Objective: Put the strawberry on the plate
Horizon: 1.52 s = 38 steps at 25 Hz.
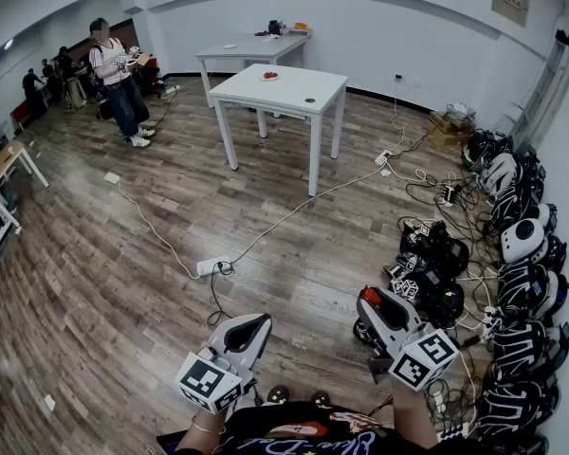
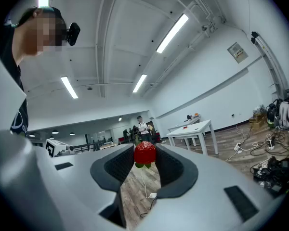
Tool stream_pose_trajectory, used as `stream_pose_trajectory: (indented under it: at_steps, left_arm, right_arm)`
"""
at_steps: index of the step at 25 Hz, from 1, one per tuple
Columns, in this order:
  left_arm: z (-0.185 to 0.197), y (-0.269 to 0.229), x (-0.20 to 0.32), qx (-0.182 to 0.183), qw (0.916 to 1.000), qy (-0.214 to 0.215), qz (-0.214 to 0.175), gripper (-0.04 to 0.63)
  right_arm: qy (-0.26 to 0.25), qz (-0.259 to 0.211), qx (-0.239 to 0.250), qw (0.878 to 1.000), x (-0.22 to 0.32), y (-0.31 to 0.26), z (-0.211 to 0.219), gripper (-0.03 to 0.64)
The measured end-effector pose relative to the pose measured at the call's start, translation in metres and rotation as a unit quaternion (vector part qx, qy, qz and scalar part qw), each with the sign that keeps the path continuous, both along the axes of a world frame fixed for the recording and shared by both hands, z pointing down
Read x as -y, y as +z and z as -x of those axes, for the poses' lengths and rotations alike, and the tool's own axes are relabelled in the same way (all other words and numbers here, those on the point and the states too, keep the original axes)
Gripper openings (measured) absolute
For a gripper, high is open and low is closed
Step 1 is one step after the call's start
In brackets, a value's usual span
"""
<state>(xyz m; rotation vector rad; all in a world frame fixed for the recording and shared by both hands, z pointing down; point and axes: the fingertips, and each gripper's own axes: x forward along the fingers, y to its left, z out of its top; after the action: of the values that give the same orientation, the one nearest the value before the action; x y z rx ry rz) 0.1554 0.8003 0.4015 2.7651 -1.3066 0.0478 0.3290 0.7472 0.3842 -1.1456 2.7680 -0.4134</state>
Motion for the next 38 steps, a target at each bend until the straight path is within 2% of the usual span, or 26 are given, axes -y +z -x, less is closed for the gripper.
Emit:
stream_pose_trajectory:
  at_steps: [9,13,20,24,28,34,38]
  left_arm:
    - [-0.025,-0.001,0.006,0.004,1.0,0.003,-0.003,-0.012]
    - [-0.034,0.006,0.007,0.017,0.9998,-0.003,-0.007,-0.012]
    - [-0.025,0.014,0.04,0.022,0.9993,-0.032,-0.001,-0.012]
    - [-0.007,0.024,0.092,0.01,0.999,-0.043,0.008,-0.011]
    - [0.023,0.022,0.169,0.0,0.9994,-0.034,-0.004,-0.012]
    - [0.101,0.006,0.293,0.008,0.9994,-0.013,-0.031,-0.011]
    - [0.151,0.002,0.361,0.008,0.999,-0.024,-0.036,-0.011]
  right_arm:
    - [-0.014,-0.001,-0.008,1.0,0.003,0.001,-0.017,0.147]
    - [-0.024,-0.002,-0.014,1.0,0.006,0.012,-0.025,0.147]
    - [-0.047,0.009,-0.034,0.998,0.056,0.027,-0.017,0.147]
    - [-0.054,0.017,-0.048,0.997,0.103,0.035,0.0,0.149]
    - [-0.049,0.014,-0.06,0.997,0.179,0.031,0.031,0.147]
    - [-0.037,-0.007,-0.057,0.998,0.305,0.005,0.113,0.149]
    - [-0.037,-0.007,-0.058,0.998,0.368,0.005,0.161,0.149]
